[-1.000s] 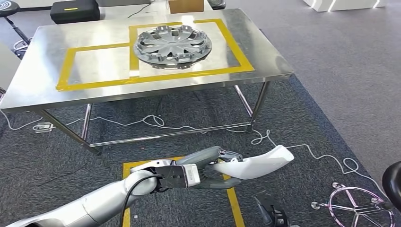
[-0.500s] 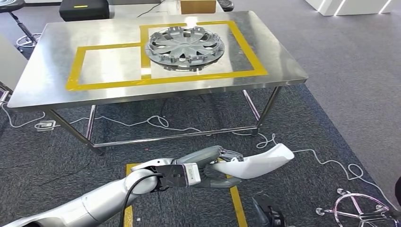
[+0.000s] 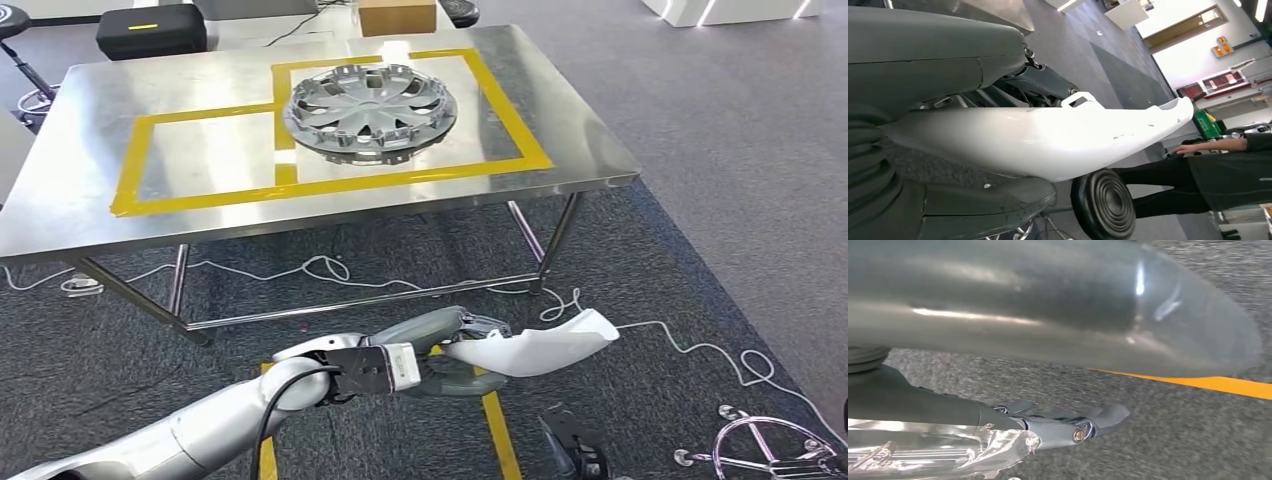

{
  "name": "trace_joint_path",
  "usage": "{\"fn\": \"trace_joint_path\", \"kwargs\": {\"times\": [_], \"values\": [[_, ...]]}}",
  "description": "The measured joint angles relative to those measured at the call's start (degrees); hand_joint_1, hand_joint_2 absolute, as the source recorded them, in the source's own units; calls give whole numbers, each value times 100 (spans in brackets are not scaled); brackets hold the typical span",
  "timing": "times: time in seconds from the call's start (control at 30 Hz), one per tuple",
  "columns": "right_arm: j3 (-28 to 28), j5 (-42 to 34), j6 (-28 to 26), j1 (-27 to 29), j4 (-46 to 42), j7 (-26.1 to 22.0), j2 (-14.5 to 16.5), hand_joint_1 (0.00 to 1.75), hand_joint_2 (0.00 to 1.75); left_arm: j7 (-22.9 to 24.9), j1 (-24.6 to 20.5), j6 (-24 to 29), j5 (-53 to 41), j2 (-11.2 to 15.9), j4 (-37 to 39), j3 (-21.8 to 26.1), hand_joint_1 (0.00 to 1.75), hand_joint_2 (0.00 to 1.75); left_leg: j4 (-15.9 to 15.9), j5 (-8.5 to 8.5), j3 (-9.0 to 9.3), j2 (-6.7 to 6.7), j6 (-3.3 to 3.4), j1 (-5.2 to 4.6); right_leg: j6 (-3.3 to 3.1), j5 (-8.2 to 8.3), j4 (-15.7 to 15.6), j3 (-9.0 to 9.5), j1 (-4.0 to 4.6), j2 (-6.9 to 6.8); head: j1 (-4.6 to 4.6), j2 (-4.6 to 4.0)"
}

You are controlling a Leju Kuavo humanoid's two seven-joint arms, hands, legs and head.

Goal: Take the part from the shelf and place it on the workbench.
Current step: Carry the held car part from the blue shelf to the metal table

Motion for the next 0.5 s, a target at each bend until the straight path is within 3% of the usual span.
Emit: {"fn": "trace_joint_path", "kwargs": {"times": [0.07,0.2,0.27,0.33,0.37,0.4,0.43,0.5], "values": [[-1,0,1,-8,1,0,-1,0,0,3,-3,0,-1,-1,2,1,175,175,-462,88,192,14,64,-5,79,-85,-3,73,15,10,-13,0],[-1,7,-1,-30,0,-1,-1,0,0,6,-12,0,-1,-19,3,8,175,175,-570,-82,330,-13,284,-6,202,-162,103,101,14,-26,2,0],[0,10,-1,-49,-1,-1,1,0,0,5,-13,-1,-1,-26,3,14,175,175,-580,-144,421,-18,351,-6,226,-330,693,-239,18,-43,18,0],[1,13,0,-37,0,0,2,0,0,5,1,-1,-1,-27,5,17,175,175,-580,-230,502,-23,389,-25,226,-594,1473,-768,28,-43,29,0],[0,15,0,-24,0,0,2,0,0,5,11,-2,-1,-26,6,18,175,175,-580,-278,553,-30,398,-34,216,-663,1682,-966,33,-43,29,0],[-1,17,0,-14,1,1,1,0,0,6,19,-1,-1,-26,7,19,175,175,-580,-334,623,-39,399,-41,198,-625,1680,-1070,40,-42,30,0],[-1,19,-1,-10,1,1,1,0,0,7,22,-1,-1,-27,8,19,175,175,-580,-396,709,-47,393,-45,173,-459,1461,-1069,50,-42,31,0],[-1,22,-2,-1,2,1,1,0,0,6,23,0,0,-26,9,20,175,175,-576,-539,894,-52,364,-55,114,149,688,-922,80,-46,37,0]]}}
